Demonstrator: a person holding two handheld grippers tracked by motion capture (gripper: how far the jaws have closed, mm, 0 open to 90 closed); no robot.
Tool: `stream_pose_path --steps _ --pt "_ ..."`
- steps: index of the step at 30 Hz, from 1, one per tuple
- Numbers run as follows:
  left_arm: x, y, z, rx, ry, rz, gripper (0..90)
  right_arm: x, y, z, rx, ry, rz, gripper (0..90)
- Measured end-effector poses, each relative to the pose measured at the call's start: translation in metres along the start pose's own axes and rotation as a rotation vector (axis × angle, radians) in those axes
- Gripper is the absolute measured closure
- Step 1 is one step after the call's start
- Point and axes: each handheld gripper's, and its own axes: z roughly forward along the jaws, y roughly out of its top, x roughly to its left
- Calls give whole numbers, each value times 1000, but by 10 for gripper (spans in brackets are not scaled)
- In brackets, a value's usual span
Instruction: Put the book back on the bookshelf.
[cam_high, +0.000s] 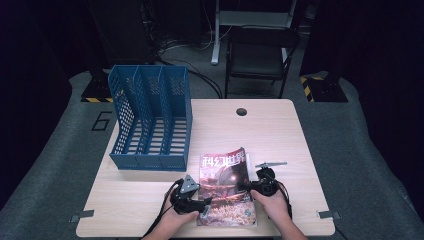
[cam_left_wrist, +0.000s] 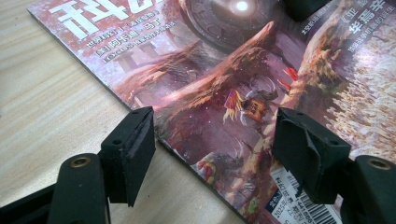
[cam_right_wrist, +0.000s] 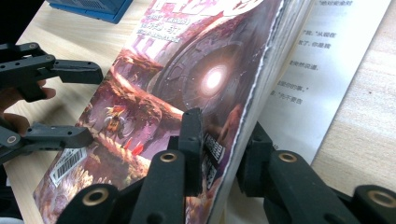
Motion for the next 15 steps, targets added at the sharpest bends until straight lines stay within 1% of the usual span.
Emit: stream_pose_path --steps 4,6,8,9,11,12,13,14,15 --pt "0 0 0 -2 4 -3 298 1 -1 -2 -9 4 -12 774" --pt "1 0 0 3 -1 -5 298 2 -2 -2 -21 3 -18 785" --pt "1 0 0 2 -1 -5 298 4 -3 -3 -25 3 -13 794" --pt "1 1 -1 10 -7 -5 298 5 -3 -4 -36 4 -26 803" --pt "1 1 -1 10 -9 -7 298 5 -3 -4 -40 0 -30 806" --pt "1 1 0 2 -10 -11 299 6 -3 -4 -42 1 -33 810" --pt "2 1 0 4 -7 -13 299 7 -3 -5 -46 0 -35 813" --pt "3 2 0 7 -12 -17 299 7 -3 -5 -49 -1 -41 817" --pt "3 2 0 11 -20 -29 300 8 -4 -5 -51 -2 -36 819"
